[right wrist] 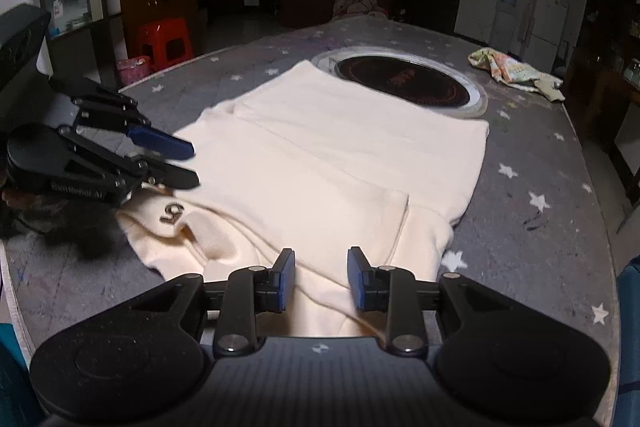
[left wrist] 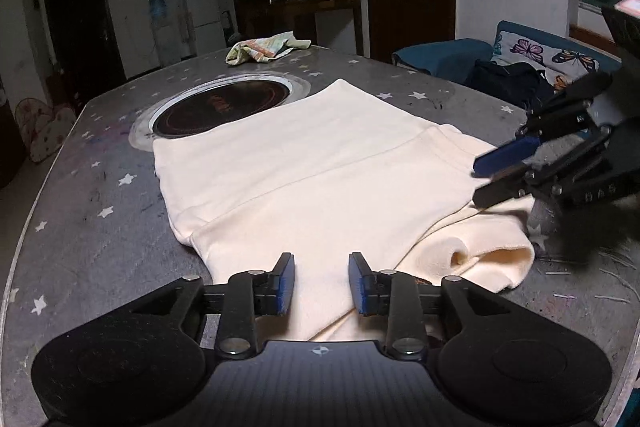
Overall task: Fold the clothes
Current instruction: 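Move both grippers to the shirt hem, then close both grippers on the shirt hem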
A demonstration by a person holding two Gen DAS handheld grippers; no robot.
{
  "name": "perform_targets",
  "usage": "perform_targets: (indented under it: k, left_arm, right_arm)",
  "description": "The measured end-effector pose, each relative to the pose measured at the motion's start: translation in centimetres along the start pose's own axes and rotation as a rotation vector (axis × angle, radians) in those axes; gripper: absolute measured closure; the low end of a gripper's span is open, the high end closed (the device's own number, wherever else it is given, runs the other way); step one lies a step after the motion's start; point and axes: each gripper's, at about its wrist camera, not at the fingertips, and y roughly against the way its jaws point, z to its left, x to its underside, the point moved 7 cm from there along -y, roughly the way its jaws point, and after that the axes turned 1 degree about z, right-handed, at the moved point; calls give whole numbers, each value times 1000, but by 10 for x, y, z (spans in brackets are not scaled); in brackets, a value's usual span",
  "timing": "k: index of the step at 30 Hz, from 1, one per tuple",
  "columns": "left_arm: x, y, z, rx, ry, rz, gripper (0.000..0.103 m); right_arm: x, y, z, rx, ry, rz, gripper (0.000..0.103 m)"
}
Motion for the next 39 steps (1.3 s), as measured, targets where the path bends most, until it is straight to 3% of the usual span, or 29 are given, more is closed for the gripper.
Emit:
perform_targets:
  k: [2,4,12,15,19,21,23,24,25,28,35,39]
  left_arm:
    - [-1,5,-2,5,-7,-7,70]
    - [-1,16,-7,22,-41,-26,62]
    - [21,50,-34,111,-277,-50,49]
    - [29,50,-43,110,-344,-47,48]
    - [30,42,-47,55,-396,-74,48]
    - [28,38,-48,45,-394,-89,48]
    - [26,35,-49,55,-395,-100,48]
    - [27,34,-50,60,-402,-103,55]
    - [27,33,-51,63,-409,-106,68]
    - [23,32,-48,86,-377,-115,86]
    - [-6,27,-19,122,-173,-145,90]
    - [-15,18,-10,149,-109,-136,90]
  right_arm:
    - [4,-2,3,3,14,0,75]
    - [1,2,4,1,25,-3,75]
    - [1,30,11,-8,112,-5,67]
    - [9,35,14,-6,145,18,66]
    - [19,40,20,-3,179,35,60]
    - [22,40,23,8,203,35,57]
    - [25,39,26,16,227,32,48]
    - [26,38,28,17,240,29,47]
    - [28,37,30,19,254,26,45]
    - [33,33,37,30,311,22,43]
    - [29,25,40,25,360,-30,38]
    - [21,15,38,7,349,-61,40]
